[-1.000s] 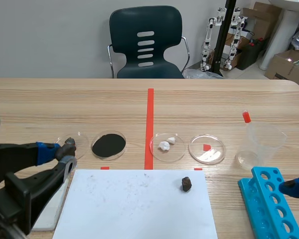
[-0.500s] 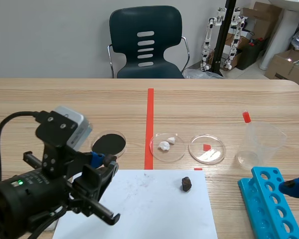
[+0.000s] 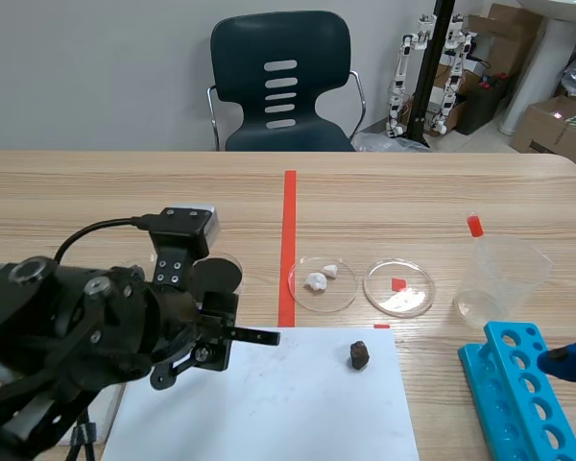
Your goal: Put the middle mineral back
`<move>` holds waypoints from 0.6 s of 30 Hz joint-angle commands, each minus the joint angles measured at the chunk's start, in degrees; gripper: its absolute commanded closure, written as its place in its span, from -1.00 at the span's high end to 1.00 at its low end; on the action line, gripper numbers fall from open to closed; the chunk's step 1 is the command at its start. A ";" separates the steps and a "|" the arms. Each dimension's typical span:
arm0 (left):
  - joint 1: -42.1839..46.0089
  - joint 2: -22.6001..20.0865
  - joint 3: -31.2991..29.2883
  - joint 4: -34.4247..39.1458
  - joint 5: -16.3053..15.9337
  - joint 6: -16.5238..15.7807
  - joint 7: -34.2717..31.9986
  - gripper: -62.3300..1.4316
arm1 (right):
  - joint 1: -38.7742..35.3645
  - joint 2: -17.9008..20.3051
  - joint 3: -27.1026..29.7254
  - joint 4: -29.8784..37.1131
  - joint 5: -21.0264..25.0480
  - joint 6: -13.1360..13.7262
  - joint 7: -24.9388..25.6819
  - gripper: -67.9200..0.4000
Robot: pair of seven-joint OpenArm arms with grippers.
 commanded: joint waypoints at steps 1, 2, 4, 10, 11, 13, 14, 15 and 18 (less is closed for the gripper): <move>-1.57 0.48 1.05 -0.59 -0.20 2.40 1.99 -0.65 | 0.20 0.28 0.44 1.09 0.59 -0.20 0.83 0.93; -2.51 0.76 1.62 -1.44 -0.20 4.02 3.32 -0.65 | 0.20 0.28 0.44 1.09 0.59 -0.20 0.83 0.93; -4.31 0.96 2.86 -3.28 -0.22 6.47 5.29 -0.65 | 0.20 0.28 0.44 1.09 0.59 -0.20 0.83 0.93; -8.68 2.62 6.54 -9.03 -0.42 9.46 7.02 -0.65 | 0.20 0.28 0.44 1.09 0.59 -0.20 0.83 0.93; -9.25 2.99 6.93 -10.08 -0.42 9.46 7.02 -0.65 | 0.20 0.28 0.44 1.09 0.59 -0.20 0.83 0.93; -10.36 3.67 7.50 -11.80 -0.44 10.36 6.99 -0.65 | 0.20 0.28 0.44 1.09 0.59 -0.20 0.83 0.93; -10.78 3.96 7.65 -12.57 -0.44 10.71 6.99 -0.65 | 0.20 0.28 0.44 1.09 0.59 -0.20 0.83 0.93; -11.10 4.22 7.69 -13.22 -0.42 10.71 6.99 -0.65 | 0.20 0.28 0.44 1.09 0.59 -0.20 0.83 0.93; -11.91 4.92 7.67 -15.17 -0.39 10.69 6.71 -0.65 | 0.20 0.28 0.44 1.09 0.59 -0.20 0.83 0.93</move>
